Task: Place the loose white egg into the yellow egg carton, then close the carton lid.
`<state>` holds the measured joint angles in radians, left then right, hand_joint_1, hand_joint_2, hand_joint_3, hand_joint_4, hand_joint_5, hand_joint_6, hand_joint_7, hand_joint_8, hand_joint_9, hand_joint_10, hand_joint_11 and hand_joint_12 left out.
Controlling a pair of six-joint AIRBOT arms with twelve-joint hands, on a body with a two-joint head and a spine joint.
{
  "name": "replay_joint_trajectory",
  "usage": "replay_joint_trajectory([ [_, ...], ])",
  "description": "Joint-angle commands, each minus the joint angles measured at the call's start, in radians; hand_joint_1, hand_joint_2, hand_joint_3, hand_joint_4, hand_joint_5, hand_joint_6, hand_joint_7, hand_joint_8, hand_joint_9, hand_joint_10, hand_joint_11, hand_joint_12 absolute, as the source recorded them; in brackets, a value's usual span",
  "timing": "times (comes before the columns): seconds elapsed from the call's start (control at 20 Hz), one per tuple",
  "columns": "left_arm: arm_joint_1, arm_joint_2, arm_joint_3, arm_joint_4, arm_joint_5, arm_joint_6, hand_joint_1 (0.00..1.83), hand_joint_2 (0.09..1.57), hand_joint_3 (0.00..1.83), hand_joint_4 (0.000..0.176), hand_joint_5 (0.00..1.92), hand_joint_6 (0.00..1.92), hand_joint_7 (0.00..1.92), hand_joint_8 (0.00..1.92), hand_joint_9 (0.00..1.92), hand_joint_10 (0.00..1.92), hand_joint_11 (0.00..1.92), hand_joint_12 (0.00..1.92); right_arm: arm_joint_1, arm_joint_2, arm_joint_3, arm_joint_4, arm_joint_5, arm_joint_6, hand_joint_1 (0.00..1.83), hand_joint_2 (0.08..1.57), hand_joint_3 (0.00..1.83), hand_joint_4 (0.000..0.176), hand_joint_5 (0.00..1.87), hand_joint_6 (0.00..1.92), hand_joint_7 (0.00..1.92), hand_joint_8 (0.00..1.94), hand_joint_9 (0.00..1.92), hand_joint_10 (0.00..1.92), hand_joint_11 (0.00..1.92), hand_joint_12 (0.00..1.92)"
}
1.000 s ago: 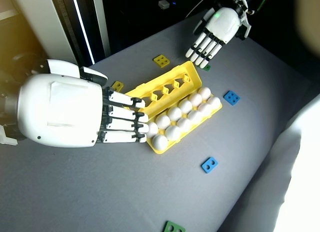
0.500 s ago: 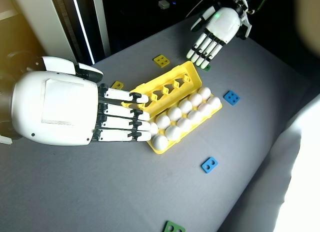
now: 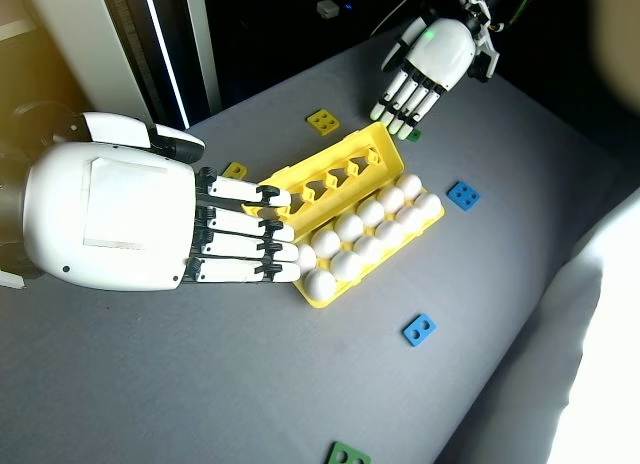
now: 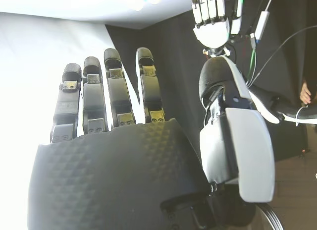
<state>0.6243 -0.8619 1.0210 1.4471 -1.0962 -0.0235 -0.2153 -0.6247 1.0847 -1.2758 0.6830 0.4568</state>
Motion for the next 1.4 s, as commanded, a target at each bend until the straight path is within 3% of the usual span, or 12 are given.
replay_joint_trajectory([
  [0.0, 0.001, 0.008, 0.002, -0.056, -0.047, 0.002, 0.0, 1.53, 0.0, 0.0, 0.07, 0.0, 0.04, 0.01, 0.03, 0.0, 0.0, 0.08, 0.013, 0.015, 0.0, 0.061, 0.041, 0.01, 0.0, 1.19, 0.0, 0.097, 0.14, 0.01, 0.06, 0.01, 0.0, 0.0, 0.0, 0.0],
  [0.15, -0.003, 0.008, -0.006, -0.057, -0.039, 0.005, 0.0, 1.54, 0.01, 0.0, 0.1, 0.0, 0.05, 0.0, 0.02, 0.0, 0.0, 0.03, 0.013, 0.015, 0.0, 0.058, 0.04, 0.01, 0.0, 1.19, 0.0, 0.124, 0.2, 0.01, 0.1, 0.01, 0.0, 0.0, 0.0, 0.0],
  [0.3, -0.007, 0.01, -0.011, -0.062, -0.031, 0.004, 0.0, 1.53, 0.0, 0.0, 0.1, 0.0, 0.09, 0.01, 0.06, 0.02, 0.07, 0.06, 0.013, 0.015, 0.0, 0.057, 0.039, 0.01, 0.0, 1.19, 0.0, 0.117, 0.25, 0.02, 0.15, 0.02, 0.0, 0.0, 0.0, 0.0],
  [0.35, -0.009, 0.011, -0.012, -0.064, -0.031, 0.004, 0.0, 1.52, 0.0, 0.0, 0.14, 0.0, 0.14, 0.01, 0.11, 0.01, 0.09, 0.1, 0.014, 0.015, 0.0, 0.057, 0.039, 0.01, 0.0, 1.18, 0.0, 0.125, 0.25, 0.02, 0.14, 0.01, 0.0, 0.0, 0.0, 0.0],
  [0.4, -0.011, 0.012, -0.013, -0.065, -0.031, 0.004, 0.0, 1.52, 0.0, 0.0, 0.14, 0.0, 0.15, 0.0, 0.12, 0.01, 0.09, 0.1, 0.014, 0.015, 0.0, 0.056, 0.039, 0.01, 0.0, 1.19, 0.0, 0.118, 0.3, 0.01, 0.19, 0.01, 0.04, 0.01, 0.0, 0.0],
  [0.45, -0.011, 0.013, -0.014, -0.065, -0.03, 0.004, 0.0, 1.55, 0.0, 0.0, 0.18, 0.0, 0.18, 0.0, 0.16, 0.0, 0.01, 0.43, 0.014, 0.015, 0.0, 0.055, 0.039, 0.01, 0.0, 1.19, 0.0, 0.118, 0.32, 0.01, 0.2, 0.01, 0.04, 0.01, 0.0, 0.0],
  [0.55, -0.011, 0.012, -0.016, -0.065, -0.028, 0.004, 0.0, 1.55, 0.0, 0.0, 0.16, 0.0, 0.17, 0.0, 0.16, 0.0, 0.0, 0.44, 0.014, 0.015, 0.0, 0.055, 0.039, 0.01, 0.0, 1.18, 0.0, 0.129, 0.26, 0.0, 0.13, 0.0, 0.01, 0.0, 0.0, 0.0],
  [0.6, -0.011, 0.011, -0.018, -0.065, -0.024, 0.004, 0.0, 1.56, 0.0, 0.0, 0.18, 0.0, 0.19, 0.01, 0.18, 0.0, 0.0, 0.49, 0.014, 0.015, 0.0, 0.054, 0.039, 0.01, 0.0, 1.18, 0.0, 0.121, 0.22, 0.0, 0.12, 0.0, 0.0, 0.0, 0.0, 0.0],
  [0.75, -0.011, 0.008, -0.026, -0.065, -0.013, 0.004, 0.0, 1.56, 0.0, 0.0, 0.2, 0.01, 0.2, 0.01, 0.18, 0.01, 0.0, 0.5, 0.014, 0.015, 0.0, 0.053, 0.039, 0.01, 0.0, 1.18, 0.0, 0.122, 0.22, 0.01, 0.14, 0.01, 0.02, 0.01, 0.0, 0.0],
  [0.95, -0.011, 0.001, -0.041, -0.065, 0.007, 0.004, 0.0, 1.55, 0.0, 0.0, 0.22, 0.0, 0.22, 0.0, 0.17, 0.0, 0.0, 0.36, 0.015, 0.015, 0.0, 0.053, 0.038, 0.01, 0.0, 1.19, 0.0, 0.126, 0.19, 0.0, 0.1, 0.0, 0.0, 0.0, 0.0, 0.0],
  [1.05, -0.013, -0.002, -0.05, -0.065, 0.016, 0.004, 0.0, 1.57, 0.01, 0.0, 0.22, 0.0, 0.24, 0.01, 0.18, 0.0, 0.0, 0.39, 0.015, 0.015, 0.0, 0.053, 0.037, 0.01, 0.0, 1.2, 0.01, 0.115, 0.18, 0.0, 0.09, 0.0, 0.01, 0.0, 0.0, 0.0],
  [1.35, -0.021, -0.013, -0.065, -0.069, 0.036, 0.004, 0.0, 1.55, 0.0, 0.0, 0.25, 0.01, 0.23, 0.0, 0.18, 0.0, 0.0, 0.4, 0.015, 0.015, -0.001, 0.053, 0.037, 0.01, 0.0, 1.18, 0.0, 0.145, 0.2, 0.0, 0.11, 0.01, 0.02, 0.0, 0.0, 0.0],
])
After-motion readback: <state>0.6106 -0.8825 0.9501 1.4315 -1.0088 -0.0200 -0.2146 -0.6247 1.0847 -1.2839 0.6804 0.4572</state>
